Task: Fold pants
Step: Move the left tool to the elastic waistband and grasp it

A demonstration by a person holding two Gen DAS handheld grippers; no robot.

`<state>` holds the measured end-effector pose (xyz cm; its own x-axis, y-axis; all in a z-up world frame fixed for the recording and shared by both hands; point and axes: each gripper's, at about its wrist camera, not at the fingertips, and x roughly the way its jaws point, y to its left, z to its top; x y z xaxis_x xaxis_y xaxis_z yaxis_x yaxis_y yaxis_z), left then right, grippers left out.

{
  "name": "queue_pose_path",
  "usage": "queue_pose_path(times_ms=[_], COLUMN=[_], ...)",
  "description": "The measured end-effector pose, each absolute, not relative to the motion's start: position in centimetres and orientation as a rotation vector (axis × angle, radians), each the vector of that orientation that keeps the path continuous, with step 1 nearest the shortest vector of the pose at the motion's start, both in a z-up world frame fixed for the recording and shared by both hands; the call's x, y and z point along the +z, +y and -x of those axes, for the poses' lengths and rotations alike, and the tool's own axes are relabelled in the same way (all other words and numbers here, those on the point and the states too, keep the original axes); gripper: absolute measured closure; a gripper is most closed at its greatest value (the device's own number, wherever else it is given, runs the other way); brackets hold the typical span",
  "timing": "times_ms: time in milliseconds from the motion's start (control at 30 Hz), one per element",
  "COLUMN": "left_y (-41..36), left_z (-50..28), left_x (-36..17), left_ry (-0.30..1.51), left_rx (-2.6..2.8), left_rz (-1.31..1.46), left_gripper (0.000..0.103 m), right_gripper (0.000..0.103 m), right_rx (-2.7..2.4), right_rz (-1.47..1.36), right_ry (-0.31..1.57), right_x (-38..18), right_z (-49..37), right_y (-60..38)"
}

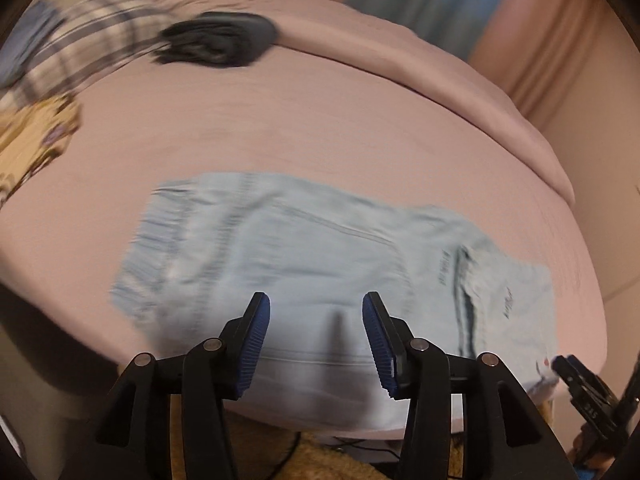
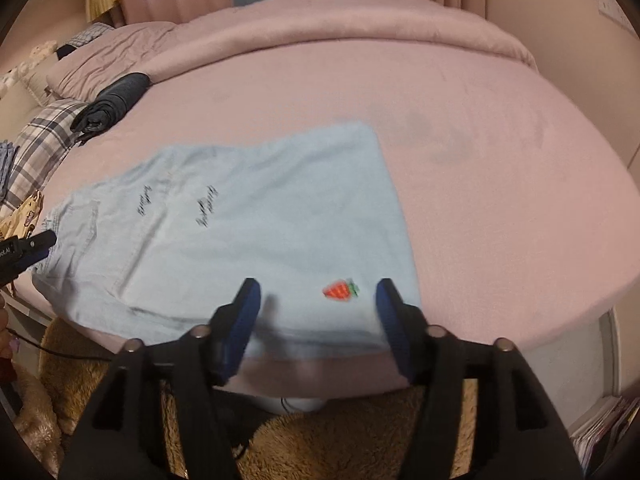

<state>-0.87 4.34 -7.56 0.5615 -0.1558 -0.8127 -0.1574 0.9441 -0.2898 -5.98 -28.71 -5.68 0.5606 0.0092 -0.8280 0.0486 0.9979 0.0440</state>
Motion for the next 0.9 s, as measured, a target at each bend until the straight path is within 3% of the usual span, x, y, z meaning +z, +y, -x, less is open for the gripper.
queue_pose_path(times_ms=[267, 767, 900], left_y=[8.7, 10.9, 12.5], left_z=[2.1, 3.6, 3.5], left_x=[-9.2, -7.0, -8.5], left_ry=[0.998, 0.922, 0.974], left_rx=[0.107, 0.193, 0.305], left_rz=[0.461, 0.464, 0.475], left_gripper=[0.049, 0.047, 0.046], right_gripper=[0.022, 0.022, 0.021], right_rx=[0.023, 0.046, 0.040], right_rz=[-0.047, -0.021, 0.095], right_ry=[0.867, 1.084, 1.033], right_x=[-1.2, -9.8, -10.8], right_z=[1.0, -3.0, -2.0], right_y=[-24.7, -19.8, -18.9])
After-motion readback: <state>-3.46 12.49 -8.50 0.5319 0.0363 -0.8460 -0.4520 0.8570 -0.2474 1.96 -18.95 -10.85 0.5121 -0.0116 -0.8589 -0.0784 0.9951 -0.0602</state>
